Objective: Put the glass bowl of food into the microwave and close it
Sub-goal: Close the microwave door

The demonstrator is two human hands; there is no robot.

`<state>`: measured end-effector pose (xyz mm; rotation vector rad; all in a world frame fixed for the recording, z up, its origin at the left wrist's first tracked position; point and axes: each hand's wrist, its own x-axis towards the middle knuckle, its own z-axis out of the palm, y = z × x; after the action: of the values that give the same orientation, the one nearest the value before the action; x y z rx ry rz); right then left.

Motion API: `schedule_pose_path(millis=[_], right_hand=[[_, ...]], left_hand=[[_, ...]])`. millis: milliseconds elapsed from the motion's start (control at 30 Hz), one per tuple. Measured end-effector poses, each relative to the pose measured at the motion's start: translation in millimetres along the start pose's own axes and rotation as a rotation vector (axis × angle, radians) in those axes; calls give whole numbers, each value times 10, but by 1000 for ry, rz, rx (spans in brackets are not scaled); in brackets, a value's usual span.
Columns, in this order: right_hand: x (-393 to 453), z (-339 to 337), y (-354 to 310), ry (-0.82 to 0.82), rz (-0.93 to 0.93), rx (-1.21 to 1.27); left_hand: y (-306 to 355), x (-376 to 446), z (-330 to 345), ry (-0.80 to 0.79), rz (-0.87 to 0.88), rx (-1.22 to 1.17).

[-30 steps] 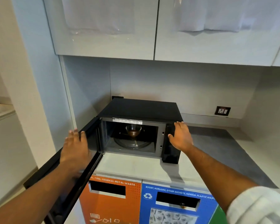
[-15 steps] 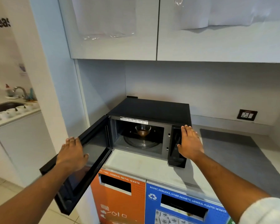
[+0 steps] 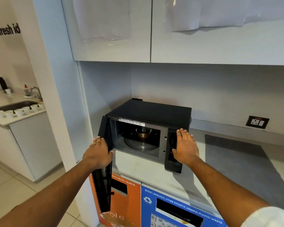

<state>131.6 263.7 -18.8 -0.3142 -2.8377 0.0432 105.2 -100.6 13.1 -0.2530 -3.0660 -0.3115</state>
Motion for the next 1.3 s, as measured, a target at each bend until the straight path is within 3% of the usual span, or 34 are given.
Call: schedule_pose_path(millis=[233,400,533,700,1000,1300], right_hand=[[-11,-54,67,55,-50,81],[-31,-103,53,112,-3,213],[27,-95,12,124,28,173],[142,-56,-99,149,110,49],[302,-55,-312,236,277,66],[395,-87,-460,256,370,33]], left_hand=[[767,218,114,-56,128,-145],[1160,529,325,3,311,-99],[1359,849,441,50,426,-41],[1407,1060,595,124,496,25],[1477,1323,681,177,575,24],[1476,1499,713,151,625,-11]])
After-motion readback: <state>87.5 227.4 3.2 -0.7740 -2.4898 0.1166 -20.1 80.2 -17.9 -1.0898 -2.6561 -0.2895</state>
